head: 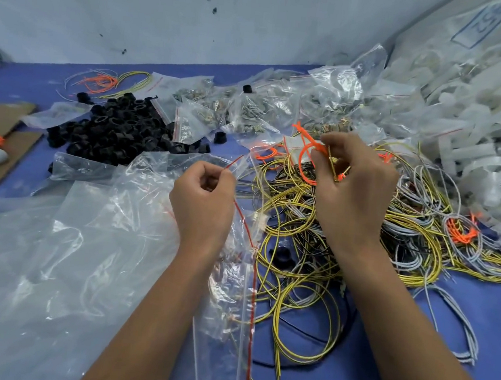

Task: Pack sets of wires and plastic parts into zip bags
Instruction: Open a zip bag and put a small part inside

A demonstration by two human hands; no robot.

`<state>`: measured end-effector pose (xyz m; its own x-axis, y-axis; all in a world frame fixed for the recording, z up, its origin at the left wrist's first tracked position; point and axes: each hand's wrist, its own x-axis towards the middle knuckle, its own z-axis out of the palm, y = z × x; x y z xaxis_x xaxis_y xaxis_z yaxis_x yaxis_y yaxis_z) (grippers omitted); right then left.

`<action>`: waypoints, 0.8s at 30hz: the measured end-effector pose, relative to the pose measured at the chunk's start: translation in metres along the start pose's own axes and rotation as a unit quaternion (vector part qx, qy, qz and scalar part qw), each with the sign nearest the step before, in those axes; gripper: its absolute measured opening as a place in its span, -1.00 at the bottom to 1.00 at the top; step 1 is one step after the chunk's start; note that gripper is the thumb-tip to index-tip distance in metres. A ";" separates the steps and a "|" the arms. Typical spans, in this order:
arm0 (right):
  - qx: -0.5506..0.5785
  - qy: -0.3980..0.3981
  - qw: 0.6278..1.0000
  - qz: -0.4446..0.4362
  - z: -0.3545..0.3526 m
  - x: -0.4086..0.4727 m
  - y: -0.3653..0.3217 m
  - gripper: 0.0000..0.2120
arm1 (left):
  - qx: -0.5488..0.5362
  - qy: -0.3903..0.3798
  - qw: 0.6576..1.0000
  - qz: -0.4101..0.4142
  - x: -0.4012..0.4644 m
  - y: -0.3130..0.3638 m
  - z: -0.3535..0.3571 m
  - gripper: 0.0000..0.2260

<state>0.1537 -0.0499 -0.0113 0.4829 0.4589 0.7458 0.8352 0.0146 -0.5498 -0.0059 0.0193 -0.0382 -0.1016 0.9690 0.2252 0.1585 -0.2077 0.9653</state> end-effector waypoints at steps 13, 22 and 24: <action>-0.022 -0.103 0.994 0.040 0.006 0.002 0.010 -0.77 | 0.006 0.013 1.000 0.002 0.002 0.001 -0.003 -0.87; -0.082 -0.072 0.989 -0.099 0.006 0.001 -0.005 -0.78 | -0.026 0.055 0.998 -0.010 0.004 0.003 -0.005 -0.89; -0.147 -0.183 0.966 -0.110 0.011 -0.002 -0.005 -0.70 | -0.030 0.062 0.998 -0.014 0.005 0.004 -0.005 -0.89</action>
<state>0.1456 -0.0410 -0.0141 0.2048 0.7578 0.6195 0.9716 -0.0806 -0.2226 -0.0106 0.0223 -0.0331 -0.2260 0.9514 0.2090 0.0960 -0.1917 0.9767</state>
